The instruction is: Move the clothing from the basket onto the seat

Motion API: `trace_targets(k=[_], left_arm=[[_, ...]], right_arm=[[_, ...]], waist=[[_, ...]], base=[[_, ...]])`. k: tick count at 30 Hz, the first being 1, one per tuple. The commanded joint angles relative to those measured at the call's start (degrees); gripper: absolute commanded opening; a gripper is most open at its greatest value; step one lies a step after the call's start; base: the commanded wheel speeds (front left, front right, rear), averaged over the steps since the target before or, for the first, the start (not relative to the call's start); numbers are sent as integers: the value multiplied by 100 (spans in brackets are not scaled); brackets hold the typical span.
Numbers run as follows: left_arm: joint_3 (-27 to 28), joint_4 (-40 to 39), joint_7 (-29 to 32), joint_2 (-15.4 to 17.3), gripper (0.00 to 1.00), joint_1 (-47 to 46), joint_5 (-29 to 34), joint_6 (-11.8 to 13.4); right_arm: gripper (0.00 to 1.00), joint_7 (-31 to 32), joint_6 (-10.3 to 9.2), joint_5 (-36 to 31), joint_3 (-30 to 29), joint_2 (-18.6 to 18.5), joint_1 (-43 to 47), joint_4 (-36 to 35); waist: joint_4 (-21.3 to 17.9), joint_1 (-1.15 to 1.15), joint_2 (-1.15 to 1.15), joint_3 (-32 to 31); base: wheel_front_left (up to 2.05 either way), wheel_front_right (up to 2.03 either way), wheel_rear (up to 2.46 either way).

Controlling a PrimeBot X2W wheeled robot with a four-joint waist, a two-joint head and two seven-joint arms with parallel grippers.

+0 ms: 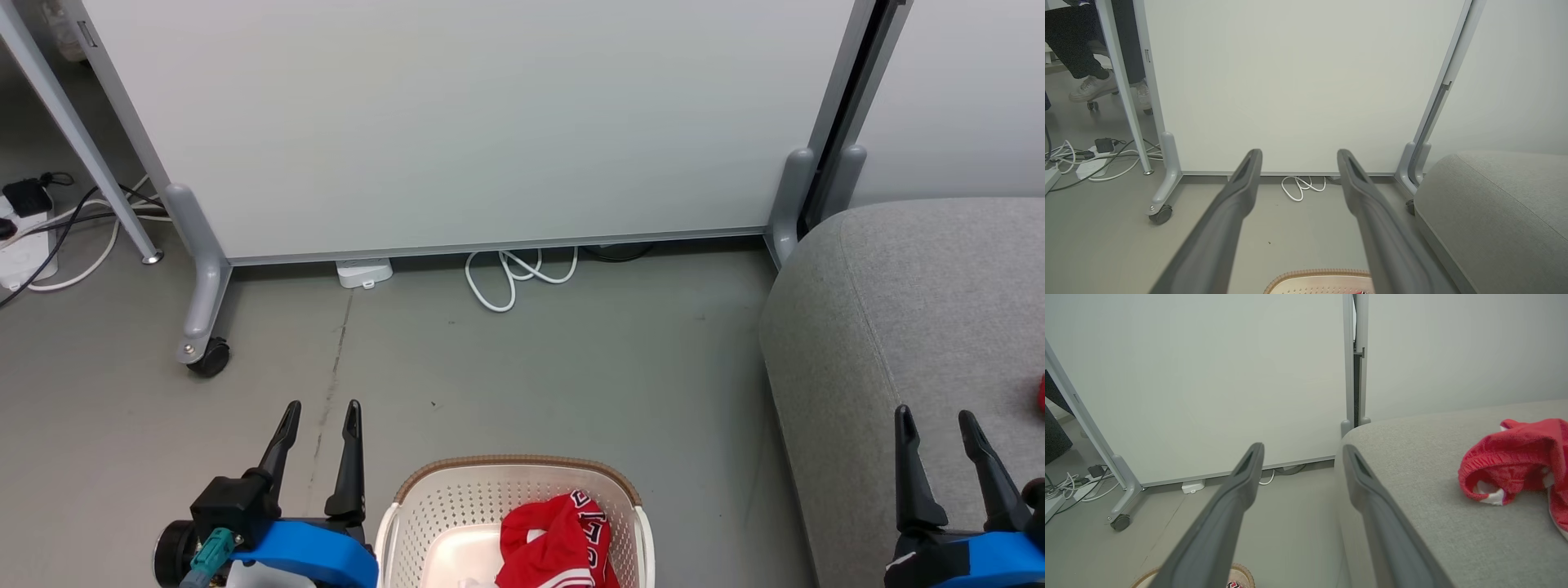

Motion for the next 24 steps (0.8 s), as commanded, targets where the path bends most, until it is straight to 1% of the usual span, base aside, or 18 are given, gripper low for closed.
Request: trace_targets(k=[1,24], left_arm=[[-6,20,-15,31,100,50,17,-40],[-62,60,-15,-16,100,-26,-42,-24]], right_arm=[[100,-48,3,53,20,4,92,25],[100,-54,3,-33,260,5,0,36]], waist=[[15,0,0,7],[-101,0,0,146]], base=[[0,0,0],[0,0,0]])
